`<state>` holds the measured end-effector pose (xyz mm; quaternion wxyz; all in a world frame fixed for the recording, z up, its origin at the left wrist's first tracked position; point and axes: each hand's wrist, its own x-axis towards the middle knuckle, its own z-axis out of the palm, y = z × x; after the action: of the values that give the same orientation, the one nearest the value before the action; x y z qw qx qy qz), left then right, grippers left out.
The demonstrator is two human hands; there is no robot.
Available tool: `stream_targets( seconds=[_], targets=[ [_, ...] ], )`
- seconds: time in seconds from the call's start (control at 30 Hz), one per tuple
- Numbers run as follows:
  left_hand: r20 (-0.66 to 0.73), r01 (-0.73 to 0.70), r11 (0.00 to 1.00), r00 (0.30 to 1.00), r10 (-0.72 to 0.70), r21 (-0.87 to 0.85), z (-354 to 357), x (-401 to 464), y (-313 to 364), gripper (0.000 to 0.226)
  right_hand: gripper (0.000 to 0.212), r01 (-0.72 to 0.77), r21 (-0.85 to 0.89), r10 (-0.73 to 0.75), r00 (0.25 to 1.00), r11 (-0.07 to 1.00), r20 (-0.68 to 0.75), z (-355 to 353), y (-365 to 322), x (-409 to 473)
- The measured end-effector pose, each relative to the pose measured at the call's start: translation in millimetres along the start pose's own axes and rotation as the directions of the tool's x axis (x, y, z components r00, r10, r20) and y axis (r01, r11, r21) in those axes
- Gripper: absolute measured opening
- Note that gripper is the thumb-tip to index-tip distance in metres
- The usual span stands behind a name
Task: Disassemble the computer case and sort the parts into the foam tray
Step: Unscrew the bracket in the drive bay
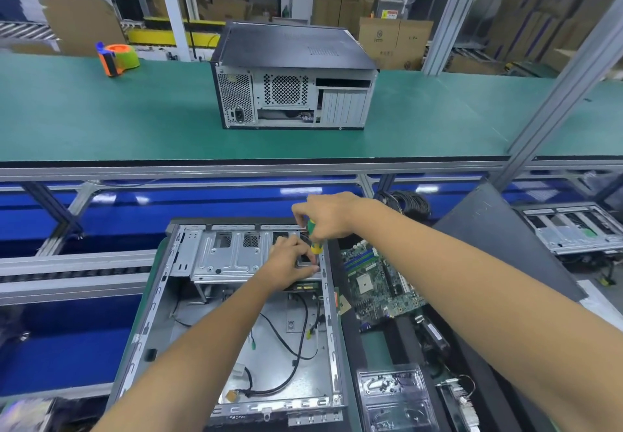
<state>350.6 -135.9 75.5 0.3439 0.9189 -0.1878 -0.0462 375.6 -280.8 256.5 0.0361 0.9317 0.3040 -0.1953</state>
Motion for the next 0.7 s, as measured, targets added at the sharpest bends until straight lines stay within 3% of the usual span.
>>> stream_targets(
  seconds=[0.1, 0.23, 0.37, 0.53, 0.6, 0.7],
  targets=[
    [-0.001, 0.0, 1.0, 1.0, 0.0, -0.006, -0.3, -0.7, -0.1, 0.016, 0.024, -0.049, -0.143, 0.043, 0.998, 0.988, -0.04, -0.9, -2.5, 3.8],
    [0.009, -0.007, 1.0, 1.0, 0.007, 0.009, -0.8, 0.0, 0.0, 0.017, 0.005, -0.009, -0.055, 0.008, 1.0, 0.998, -0.007, -0.5, -1.7, 6.0],
    [0.008, -0.002, 1.0, 1.0, 0.003, -0.009, -1.1, -0.9, 0.0, 0.014, 0.026, -0.004, 0.059, 0.002, 1.0, 0.998, 0.029, -2.1, -2.5, 2.0],
    [0.018, 0.022, 0.999, 1.0, -0.022, -0.043, -0.8, -3.3, 1.6, 0.01, 0.018, -0.033, -0.172, 0.03, 0.999, 0.985, -0.023, -2.6, -2.7, 5.9],
    [0.012, 0.029, 0.999, 1.0, -0.029, -0.038, -1.1, -3.5, 1.9, 0.009, 0.005, -0.01, -0.104, 0.011, 1.0, 0.994, 0.015, -3.9, -0.7, 6.7],
    [0.025, 0.033, 0.999, 0.999, -0.032, -0.025, -1.5, -3.0, 1.6, 0.015, 0.025, 0.024, -0.009, -0.023, 0.998, 1.0, 0.051, -4.6, 1.2, 3.9]
  ],
)
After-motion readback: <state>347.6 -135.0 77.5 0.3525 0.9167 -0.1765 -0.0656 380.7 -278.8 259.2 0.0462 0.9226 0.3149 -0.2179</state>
